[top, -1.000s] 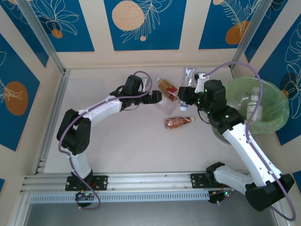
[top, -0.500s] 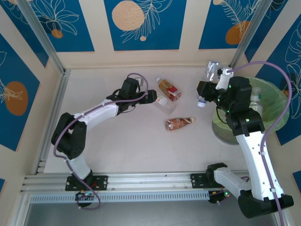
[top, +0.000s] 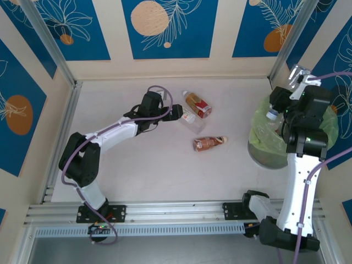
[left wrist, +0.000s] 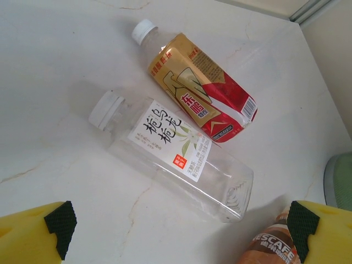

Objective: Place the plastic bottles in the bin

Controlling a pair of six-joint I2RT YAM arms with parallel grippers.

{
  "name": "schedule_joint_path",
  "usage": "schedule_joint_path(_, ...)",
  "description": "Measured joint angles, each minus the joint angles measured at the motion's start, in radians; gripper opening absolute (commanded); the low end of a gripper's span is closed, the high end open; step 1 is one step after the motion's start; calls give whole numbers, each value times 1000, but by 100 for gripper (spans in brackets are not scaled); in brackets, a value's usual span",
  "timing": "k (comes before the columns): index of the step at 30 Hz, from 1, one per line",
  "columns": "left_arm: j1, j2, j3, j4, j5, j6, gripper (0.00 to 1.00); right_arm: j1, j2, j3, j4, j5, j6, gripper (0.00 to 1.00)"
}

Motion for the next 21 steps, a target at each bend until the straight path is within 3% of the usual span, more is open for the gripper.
schedule_joint_path(8, 0, 0, 0, 0, 27, 34, 100, -119, 8, -47, 40, 61, 36, 34)
schedule_joint_path(21, 0, 0, 0, -16, 58, 45, 100, -136, 75, -191, 86, 124, 43, 38)
